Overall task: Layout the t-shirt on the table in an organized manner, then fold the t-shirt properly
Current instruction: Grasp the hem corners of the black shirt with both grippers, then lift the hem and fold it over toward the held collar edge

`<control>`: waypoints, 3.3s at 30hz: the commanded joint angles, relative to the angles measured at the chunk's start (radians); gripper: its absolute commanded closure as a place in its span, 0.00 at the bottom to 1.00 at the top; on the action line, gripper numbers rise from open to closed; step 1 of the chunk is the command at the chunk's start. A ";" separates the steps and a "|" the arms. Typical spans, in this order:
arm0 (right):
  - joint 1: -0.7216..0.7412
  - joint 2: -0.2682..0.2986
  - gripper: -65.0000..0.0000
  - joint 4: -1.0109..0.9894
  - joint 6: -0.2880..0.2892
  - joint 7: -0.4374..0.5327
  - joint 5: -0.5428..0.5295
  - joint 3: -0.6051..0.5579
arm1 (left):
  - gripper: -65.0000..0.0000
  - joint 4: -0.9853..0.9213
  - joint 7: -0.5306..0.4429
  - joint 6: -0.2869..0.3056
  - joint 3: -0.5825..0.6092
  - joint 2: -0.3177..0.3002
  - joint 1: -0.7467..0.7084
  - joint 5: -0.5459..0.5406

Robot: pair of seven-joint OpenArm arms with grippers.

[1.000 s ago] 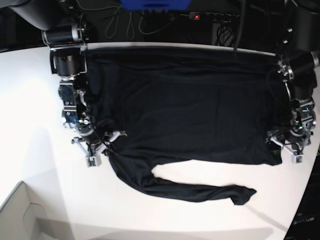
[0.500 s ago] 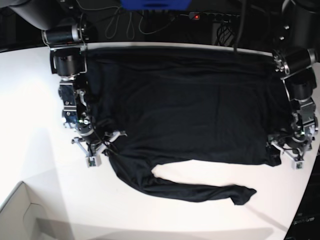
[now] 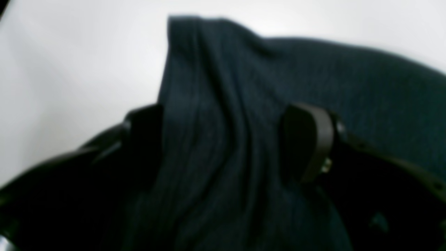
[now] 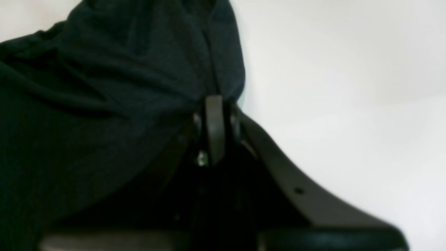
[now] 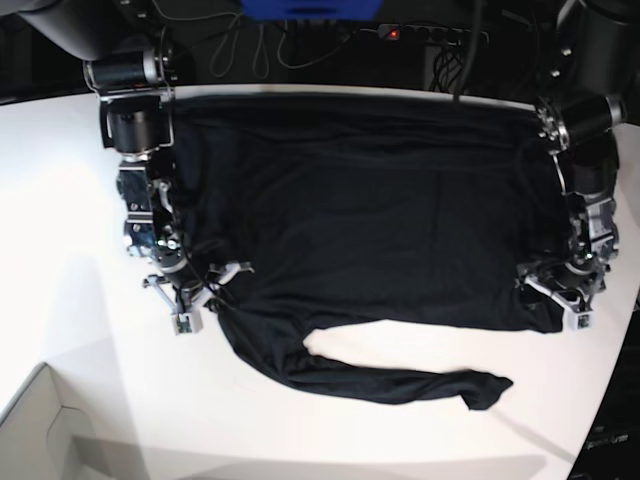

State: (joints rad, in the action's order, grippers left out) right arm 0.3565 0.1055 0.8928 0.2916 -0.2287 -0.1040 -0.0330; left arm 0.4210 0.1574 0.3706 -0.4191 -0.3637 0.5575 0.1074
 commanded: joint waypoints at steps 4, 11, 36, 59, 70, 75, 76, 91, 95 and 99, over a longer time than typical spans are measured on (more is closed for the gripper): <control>0.016 0.007 1.00 0.010 0.002 -0.013 0.005 0.000 | 0.21 -0.092 -0.071 -0.006 -0.004 -0.022 0.031 0.015; 0.016 0.009 1.00 0.010 0.002 -0.013 0.005 0.002 | 0.21 -0.093 -0.074 -0.006 -0.005 -0.047 0.032 0.008; -0.050 0.033 1.00 0.219 0.004 -0.013 -0.001 0.005 | 1.00 -0.083 -0.072 0.005 -0.008 -0.061 0.078 0.007; -0.426 0.033 1.00 0.819 0.007 -0.019 -0.003 0.086 | 1.00 0.737 0.115 0.008 -0.172 0.101 -0.291 0.005; -0.620 0.030 1.00 0.935 0.007 -0.013 -0.003 0.080 | 1.00 0.925 0.117 0.008 -0.179 0.130 -0.515 0.005; -0.712 0.029 1.00 0.964 0.007 -0.011 -0.003 0.071 | 1.00 0.976 0.123 0.008 -0.249 0.134 -0.578 -0.091; -0.729 0.029 1.00 0.964 0.007 -0.011 -0.003 0.064 | 1.00 0.985 0.152 0.008 -0.265 0.134 -0.591 -0.120; -0.867 0.033 1.00 0.974 0.100 -0.011 0.000 0.012 | 1.00 1.064 0.474 0.183 -0.370 0.134 -0.630 -0.183; -0.865 0.033 1.00 0.963 0.100 -0.011 0.003 0.012 | 1.00 1.050 0.482 0.183 -0.392 0.133 -0.632 -0.183; -0.864 0.033 1.00 0.948 0.100 -0.011 0.003 0.012 | 1.00 1.050 0.477 0.183 -0.395 0.133 -0.650 -0.183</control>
State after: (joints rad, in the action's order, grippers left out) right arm -0.5049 0.1352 1.8290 0.3817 -0.2634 -0.0902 -0.0227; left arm 1.4567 0.6540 0.5545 -0.8135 -0.2138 -0.0978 -0.0681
